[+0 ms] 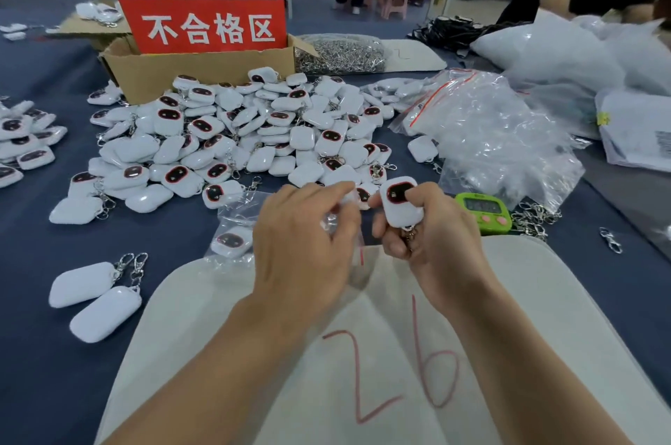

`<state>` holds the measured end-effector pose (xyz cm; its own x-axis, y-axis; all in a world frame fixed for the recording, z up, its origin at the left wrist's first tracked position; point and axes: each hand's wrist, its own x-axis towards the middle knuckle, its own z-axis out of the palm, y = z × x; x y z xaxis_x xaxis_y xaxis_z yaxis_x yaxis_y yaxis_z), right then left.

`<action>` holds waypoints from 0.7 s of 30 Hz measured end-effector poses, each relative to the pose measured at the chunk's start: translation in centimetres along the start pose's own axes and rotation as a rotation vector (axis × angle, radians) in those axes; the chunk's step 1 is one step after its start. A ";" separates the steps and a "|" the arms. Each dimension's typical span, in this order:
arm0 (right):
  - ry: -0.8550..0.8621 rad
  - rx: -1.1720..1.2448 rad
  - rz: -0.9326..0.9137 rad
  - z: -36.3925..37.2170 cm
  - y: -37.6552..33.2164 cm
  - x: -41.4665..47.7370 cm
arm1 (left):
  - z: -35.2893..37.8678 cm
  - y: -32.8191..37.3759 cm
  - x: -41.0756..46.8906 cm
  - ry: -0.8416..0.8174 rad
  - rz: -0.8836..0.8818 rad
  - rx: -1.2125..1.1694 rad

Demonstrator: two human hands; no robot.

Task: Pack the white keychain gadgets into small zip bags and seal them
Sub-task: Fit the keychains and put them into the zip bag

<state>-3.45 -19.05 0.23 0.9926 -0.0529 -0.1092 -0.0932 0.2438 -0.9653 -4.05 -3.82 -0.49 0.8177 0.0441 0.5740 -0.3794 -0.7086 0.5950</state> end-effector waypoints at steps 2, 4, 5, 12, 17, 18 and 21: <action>-0.042 0.015 -0.012 -0.1 0.1 0.1 | -0.2 -0.5 0.3 -0.038 -0.056 -0.106; -0.062 0.014 -0.031 0.3 0.4 0.0 | -0.2 -0.7 0.4 -0.046 -0.045 -0.167; -0.072 0.006 -0.043 0.6 0.6 0.0 | -0.2 -0.7 0.5 -0.047 -0.037 -0.191; -0.137 -0.012 -0.113 1.8 0.9 -0.2 | 0.0 -0.8 0.6 -0.102 -0.030 -0.253; -0.190 -0.021 -0.062 1.4 0.6 -0.3 | -0.1 -0.7 0.6 -0.097 -0.004 -0.268; -0.205 -0.039 -0.059 1.3 0.6 -0.4 | -0.1 -0.7 0.6 -0.095 0.002 -0.270; -0.210 -0.053 -0.055 1.2 0.5 -0.5 | -0.1 -0.8 0.6 -0.105 0.024 -0.255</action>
<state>-3.95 -17.70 0.05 0.9902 0.1393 -0.0099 -0.0372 0.1946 -0.9802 -3.33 -3.18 -0.57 0.8425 -0.0529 0.5360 -0.4849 -0.5077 0.7121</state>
